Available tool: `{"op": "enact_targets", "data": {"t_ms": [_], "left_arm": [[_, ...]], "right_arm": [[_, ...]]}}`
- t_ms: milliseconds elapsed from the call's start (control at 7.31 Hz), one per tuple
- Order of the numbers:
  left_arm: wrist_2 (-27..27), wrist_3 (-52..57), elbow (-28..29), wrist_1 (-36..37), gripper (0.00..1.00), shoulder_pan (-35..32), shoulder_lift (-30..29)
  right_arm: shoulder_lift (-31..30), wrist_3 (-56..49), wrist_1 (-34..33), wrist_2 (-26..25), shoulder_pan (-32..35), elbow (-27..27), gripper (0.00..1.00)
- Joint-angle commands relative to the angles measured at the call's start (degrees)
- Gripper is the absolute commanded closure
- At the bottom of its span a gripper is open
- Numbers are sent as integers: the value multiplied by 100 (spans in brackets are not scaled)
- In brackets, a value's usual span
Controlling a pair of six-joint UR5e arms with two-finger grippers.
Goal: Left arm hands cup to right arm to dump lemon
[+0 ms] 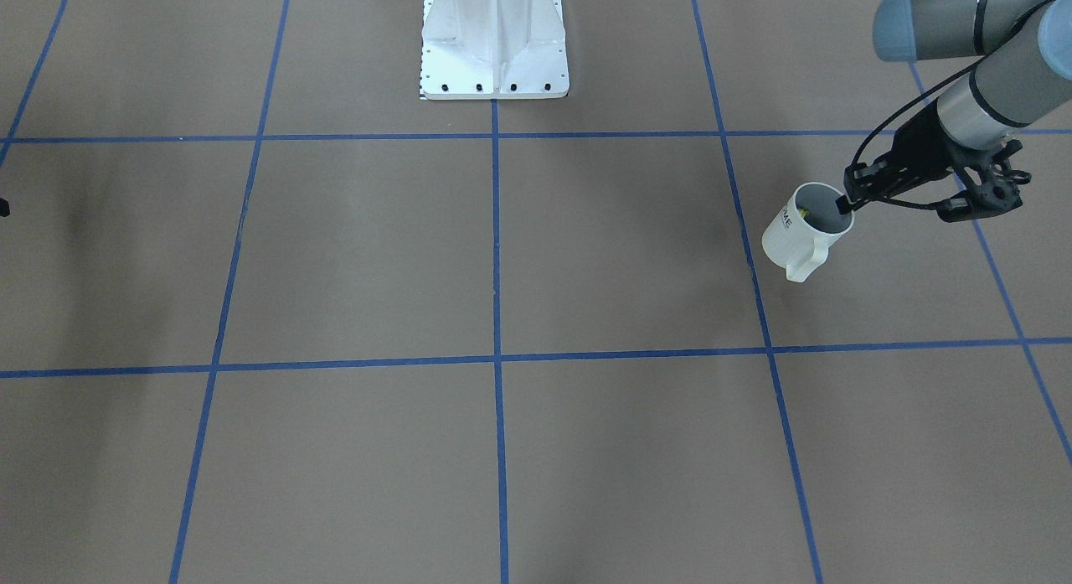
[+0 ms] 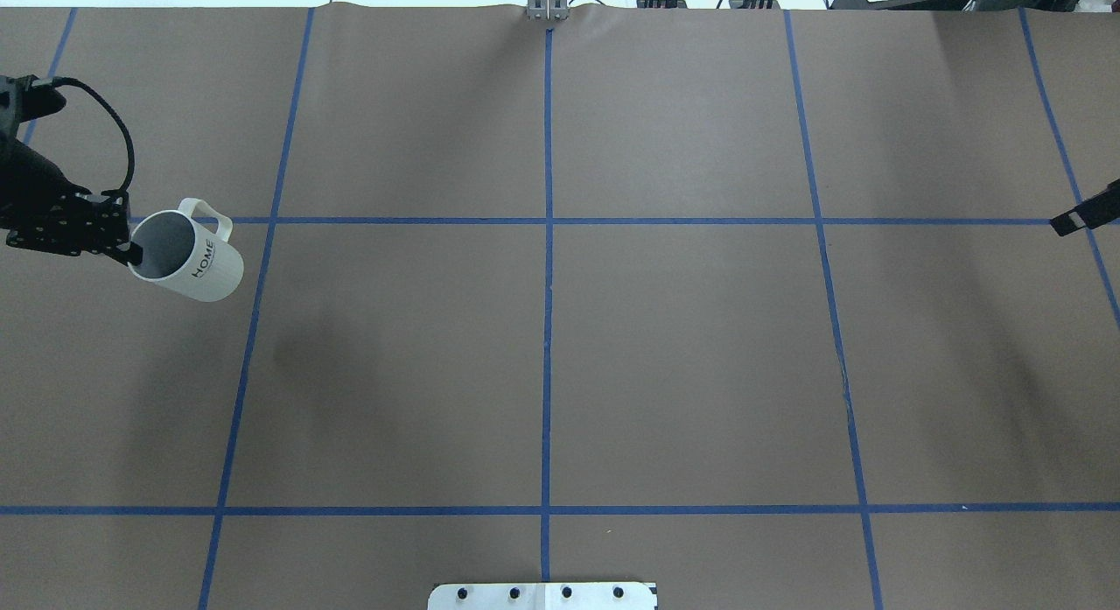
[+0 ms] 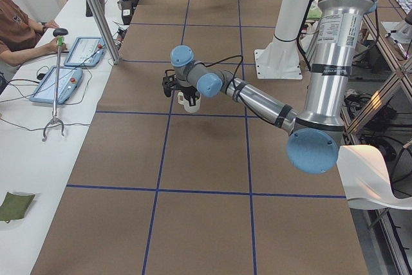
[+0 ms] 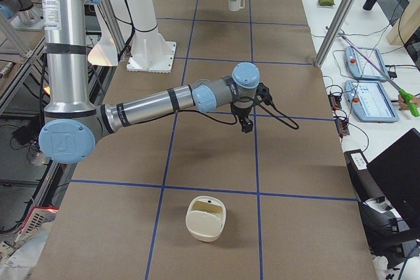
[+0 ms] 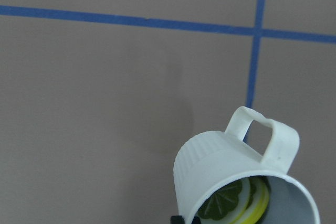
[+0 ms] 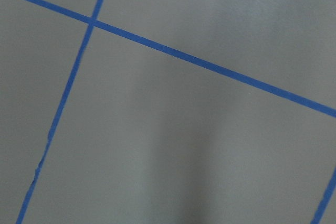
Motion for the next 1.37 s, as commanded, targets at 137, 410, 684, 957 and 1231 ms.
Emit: {"op": "enact_targets", "data": {"t_ms": [137, 410, 684, 957, 1231], "left_arm": [[-22, -812, -216, 1022, 100, 27, -758], [-22, -1417, -216, 1771, 100, 62, -1523], [4, -1604, -138, 1800, 100, 132, -1788], [48, -2076, 290, 1809, 100, 422, -2288], [92, -2527, 775, 2184, 100, 589, -3017]], "right_arm": [[78, 2322, 2376, -1230, -1211, -13, 1], [472, 3306, 2634, -1388, -1738, 4, 2], [877, 3845, 2635, -2526, -2528, 48, 2], [1124, 3856, 2635, -4000, -3397, 284, 1], [1422, 3856, 2635, -5645, -4461, 391, 1]]}}
